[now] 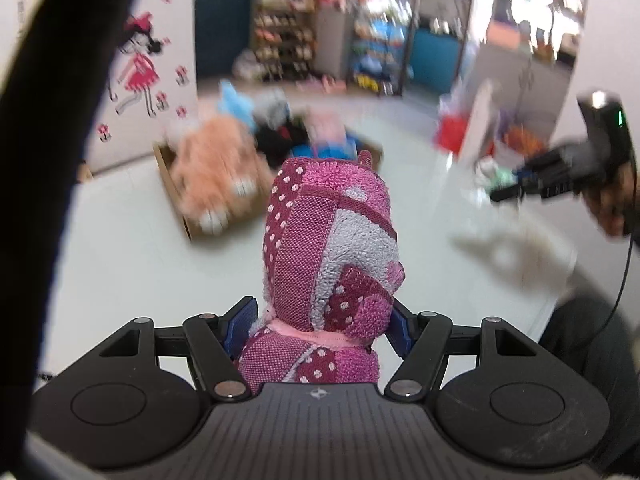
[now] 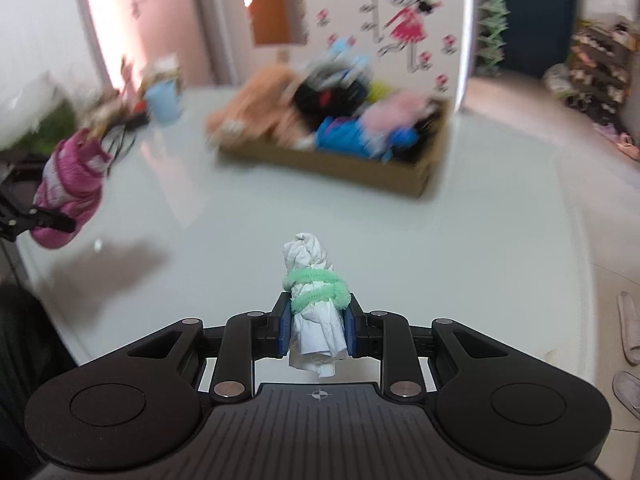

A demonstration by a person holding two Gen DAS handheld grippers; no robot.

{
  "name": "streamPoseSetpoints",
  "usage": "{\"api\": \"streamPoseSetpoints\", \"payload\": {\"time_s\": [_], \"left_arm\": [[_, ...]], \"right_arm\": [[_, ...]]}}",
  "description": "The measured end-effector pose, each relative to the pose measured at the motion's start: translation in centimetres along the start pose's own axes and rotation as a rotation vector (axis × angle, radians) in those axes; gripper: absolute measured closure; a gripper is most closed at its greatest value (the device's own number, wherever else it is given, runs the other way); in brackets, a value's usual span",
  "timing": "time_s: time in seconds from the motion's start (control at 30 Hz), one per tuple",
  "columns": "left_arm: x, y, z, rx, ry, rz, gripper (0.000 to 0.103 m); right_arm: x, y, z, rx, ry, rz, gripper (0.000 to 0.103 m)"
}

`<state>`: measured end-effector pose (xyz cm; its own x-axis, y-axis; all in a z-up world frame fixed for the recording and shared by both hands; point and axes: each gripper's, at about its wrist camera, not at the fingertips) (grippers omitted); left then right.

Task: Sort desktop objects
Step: 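Grasp the pink polka-dot socks with the left tool while the right tool grasps the white-green wrapped item, then carry the pink socks and white-green item over the box and lower them in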

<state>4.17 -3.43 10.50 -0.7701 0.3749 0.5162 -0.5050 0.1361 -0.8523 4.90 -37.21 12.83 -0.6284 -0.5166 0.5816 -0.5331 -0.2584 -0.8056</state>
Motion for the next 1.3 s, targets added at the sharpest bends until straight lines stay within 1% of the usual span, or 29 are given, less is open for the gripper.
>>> {"api": "streamPoseSetpoints", "payload": {"time_s": [0.07, 0.13, 0.2, 0.3, 0.43, 0.47, 0.57, 0.63, 0.67, 0.87, 0.9, 0.97, 1.13, 1.3], "left_arm": [[0.2, -1.7, -0.3, 0.015, -0.024, 0.057, 0.041], [0.2, -3.6, -0.7, 0.040, -0.036, 0.098, 0.051], [-0.4, -5.3, -1.0, 0.069, -0.036, 0.133, 0.051], [-1.6, -7.0, -0.8, 0.077, -0.031, 0.166, 0.051], [-3.8, -8.3, -0.2, 0.085, -0.003, 0.177, 0.053], [-3.4, -8.2, 0.2, 0.090, 0.004, 0.185, 0.053], [-4.6, -8.9, 0.5, 0.104, 0.018, 0.197, 0.054], [-3.7, -8.8, 0.6, 0.108, 0.019, 0.198, 0.054], [-3.3, -8.8, 0.7, 0.107, 0.016, 0.197, 0.054], [-4.8, -9.6, 0.6, 0.105, -0.006, 0.180, 0.054], [-4.4, -9.4, 0.6, 0.108, -0.006, 0.180, 0.054], [-5.2, -9.4, 0.5, 0.114, -0.007, 0.176, 0.054], [-6.9, -9.2, 0.3, 0.084, -0.026, 0.164, 0.054], [-8.8, -9.5, 0.6, 0.062, -0.046, 0.154, 0.054]], "right_arm": [[0.7, -1.3, 0.7, -0.012, 0.010, 0.037, 0.072], [1.1, -2.8, 1.3, -0.015, 0.021, 0.070, 0.071], [1.2, -4.4, 1.6, -0.011, 0.030, 0.097, 0.071], [0.9, -6.5, 2.0, -0.014, 0.030, 0.126, 0.071], [-0.4, -8.8, 2.2, -0.015, 0.027, 0.150, 0.071], [-0.6, -9.3, 2.3, -0.019, 0.026, 0.157, 0.071], [-1.5, -10.9, 2.4, -0.024, 0.029, 0.172, 0.071], [-2.2, -11.8, 2.7, -0.027, 0.032, 0.179, 0.071], [-2.5, -12.3, 2.7, -0.029, 0.036, 0.182, 0.071], [-4.8, -14.8, 3.8, -0.048, 0.059, 0.185, 0.071], [-5.4, -15.2, 4.0, -0.053, 0.061, 0.184, 0.071], [-6.5, -15.9, 4.2, -0.064, 0.063, 0.182, 0.071], [-9.3, -17.1, 4.3, -0.077, 0.068, 0.165, 0.071], [-12.1, -17.5, 4.2, -0.085, 0.069, 0.139, 0.071]]}}
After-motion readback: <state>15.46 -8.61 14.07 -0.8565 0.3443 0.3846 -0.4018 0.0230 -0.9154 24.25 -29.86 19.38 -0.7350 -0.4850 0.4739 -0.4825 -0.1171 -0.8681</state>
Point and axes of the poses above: each gripper's, at about its wrist camera, not at the fingertips, and x roughly against the way its jaws point, z to its right, y to its underside, and after that the axes turned 10 degrees about z, right-handed
